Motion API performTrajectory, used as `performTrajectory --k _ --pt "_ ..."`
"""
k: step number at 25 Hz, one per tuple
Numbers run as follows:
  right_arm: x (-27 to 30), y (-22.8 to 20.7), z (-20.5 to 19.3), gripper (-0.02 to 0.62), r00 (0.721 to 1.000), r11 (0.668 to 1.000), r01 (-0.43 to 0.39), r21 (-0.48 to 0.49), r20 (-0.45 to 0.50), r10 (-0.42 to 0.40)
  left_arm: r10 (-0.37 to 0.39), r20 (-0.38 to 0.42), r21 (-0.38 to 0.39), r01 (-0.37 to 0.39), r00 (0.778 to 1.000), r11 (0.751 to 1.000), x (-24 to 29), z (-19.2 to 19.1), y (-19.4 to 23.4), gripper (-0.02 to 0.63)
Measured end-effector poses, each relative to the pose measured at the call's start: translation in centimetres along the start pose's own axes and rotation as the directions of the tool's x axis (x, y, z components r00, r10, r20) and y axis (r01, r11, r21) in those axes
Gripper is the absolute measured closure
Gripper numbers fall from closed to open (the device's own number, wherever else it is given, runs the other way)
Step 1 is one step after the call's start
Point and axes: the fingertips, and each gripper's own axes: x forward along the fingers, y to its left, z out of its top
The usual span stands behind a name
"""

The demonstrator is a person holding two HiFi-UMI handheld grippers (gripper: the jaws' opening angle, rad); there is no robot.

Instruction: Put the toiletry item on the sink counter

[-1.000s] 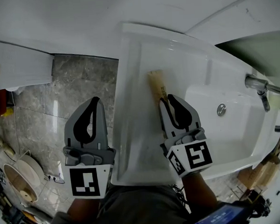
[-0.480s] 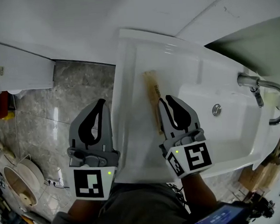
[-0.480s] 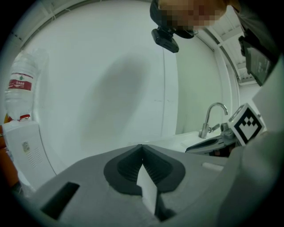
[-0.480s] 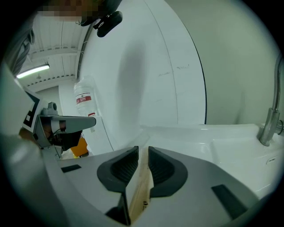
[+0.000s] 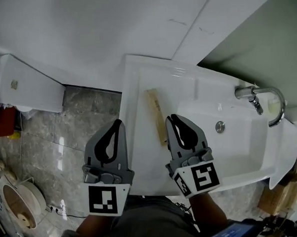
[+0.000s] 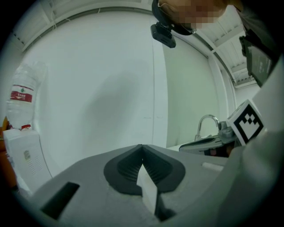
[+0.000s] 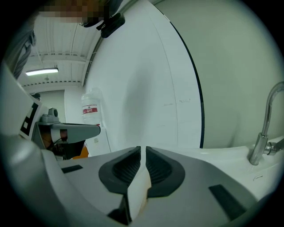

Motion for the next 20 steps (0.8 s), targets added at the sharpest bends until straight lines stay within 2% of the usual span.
performTrajectory --k 8,20 --pt "-4.7 1.5 5.6 0.563 0.99 0.998 -0.005 -0.062 0.142 0.014 -0.007 0.105 0.03 0.004 0.994 1.0 -3.3 4.5 -3.5 0.595" --pt "-11.1 5.1 9.8 0.574 0.967 0.99 -0.014 -0.137 0.249 0.048 0.021 0.211 0.067 -0.036 0.977 0.997 -8.5 9.1 -6.2 0.595"
